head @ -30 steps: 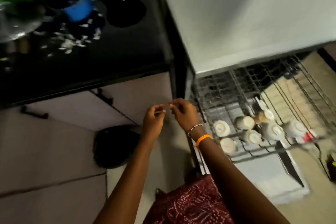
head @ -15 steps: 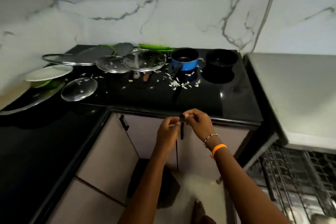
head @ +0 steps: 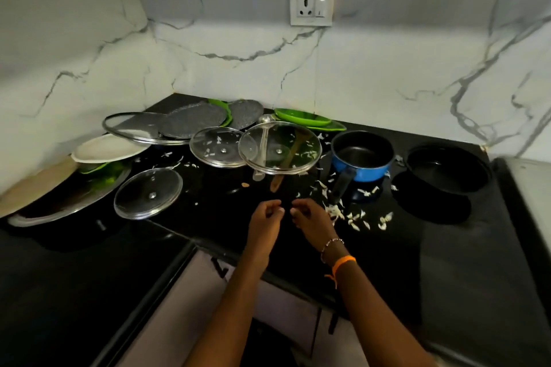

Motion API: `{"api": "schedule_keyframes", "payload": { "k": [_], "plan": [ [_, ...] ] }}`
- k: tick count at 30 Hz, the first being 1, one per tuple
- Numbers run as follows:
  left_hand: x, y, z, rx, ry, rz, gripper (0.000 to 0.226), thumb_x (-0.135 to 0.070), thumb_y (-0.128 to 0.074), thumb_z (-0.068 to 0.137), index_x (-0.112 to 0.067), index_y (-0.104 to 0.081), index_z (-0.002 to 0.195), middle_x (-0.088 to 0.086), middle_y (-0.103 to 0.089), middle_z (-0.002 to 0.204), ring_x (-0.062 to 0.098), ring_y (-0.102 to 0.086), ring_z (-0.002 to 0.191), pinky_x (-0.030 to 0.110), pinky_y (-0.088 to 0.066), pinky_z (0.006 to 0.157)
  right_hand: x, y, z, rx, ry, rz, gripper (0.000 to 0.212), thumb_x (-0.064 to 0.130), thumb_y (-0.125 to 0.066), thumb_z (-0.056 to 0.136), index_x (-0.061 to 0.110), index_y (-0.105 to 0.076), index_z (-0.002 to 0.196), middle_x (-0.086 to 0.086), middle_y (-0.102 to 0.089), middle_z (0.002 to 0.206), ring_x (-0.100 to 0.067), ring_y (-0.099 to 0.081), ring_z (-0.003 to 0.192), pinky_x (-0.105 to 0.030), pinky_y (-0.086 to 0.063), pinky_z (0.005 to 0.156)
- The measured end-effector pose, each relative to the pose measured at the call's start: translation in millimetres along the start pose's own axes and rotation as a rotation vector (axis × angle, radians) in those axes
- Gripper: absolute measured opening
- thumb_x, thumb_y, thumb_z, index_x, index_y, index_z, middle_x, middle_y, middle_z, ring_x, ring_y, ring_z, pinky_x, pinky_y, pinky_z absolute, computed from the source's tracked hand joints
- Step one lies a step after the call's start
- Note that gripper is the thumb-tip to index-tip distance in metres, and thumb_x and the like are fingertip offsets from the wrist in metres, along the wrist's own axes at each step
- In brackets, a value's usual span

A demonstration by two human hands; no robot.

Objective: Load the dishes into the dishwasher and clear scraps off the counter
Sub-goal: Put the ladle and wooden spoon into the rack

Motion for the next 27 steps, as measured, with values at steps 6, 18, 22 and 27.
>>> {"api": "schedule_keyframes", "payload": {
  "k": [6, 18, 22, 27],
  "plan": [
    [-8.5, 6.3, 49.8, -0.097, 0.036, -0.107, 0.027, -0.012, -0.050, 0.092, -0.010, -0.055, 0.119, -0.001, -0.060, 0.095, 0.015, -0.058, 0.091, 0.031, -0.047, 0.085, 2.1, -19.1, 68.7, -0.070, -0.192, 0.369, 0.047, 0.017, -0.052, 0.093, 0.003, -0.029, 0.132, -0.002, -0.057, 0.083, -0.018, -0.061, 0.071, -0.035, -0.055, 0.067],
    [-7.6, 33.3, 81.6, -0.221, 0.103, -0.322, 0.024, -0.013, -0.046, 0.095, -0.010, -0.055, 0.118, 0.000, -0.059, 0.098, 0.011, -0.057, 0.088, 0.021, -0.047, 0.080, -2.0, -30.6, 123.3, -0.212, -0.293, 1.009, 0.036, -0.004, -0.043, 0.091, 0.007, -0.039, 0.125, -0.016, -0.052, 0.114, -0.031, -0.054, 0.100, -0.024, -0.055, 0.049],
    [-9.0, 26.8, 85.9, -0.215, 0.133, -0.349, 0.025, -0.014, -0.046, 0.095, -0.008, -0.053, 0.118, 0.001, -0.060, 0.096, 0.013, -0.057, 0.086, 0.024, -0.047, 0.078, -3.7, -36.7, 115.5, -0.178, -0.272, 0.989, 0.039, -0.005, -0.046, 0.089, 0.003, -0.040, 0.126, -0.023, -0.053, 0.125, -0.035, -0.055, 0.110, -0.027, -0.057, 0.060],
    [0.0, 28.4, 94.1, -0.224, 0.176, -0.363, 0.029, -0.014, -0.050, 0.095, -0.008, -0.047, 0.123, 0.001, -0.062, 0.092, 0.011, -0.059, 0.083, 0.022, -0.047, 0.076, 11.6, -37.5, 122.5, -0.112, -0.245, 0.926, 0.037, -0.008, -0.046, 0.088, 0.004, -0.039, 0.122, -0.019, -0.053, 0.118, -0.024, -0.059, 0.089, -0.028, -0.058, 0.060]
  ]
}}
Point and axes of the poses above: each hand's wrist, its own z-axis towards the middle knuckle, its own y-axis out of the back of the hand, x = y × z, the point moved 7 cm from there along z, towards the middle knuckle
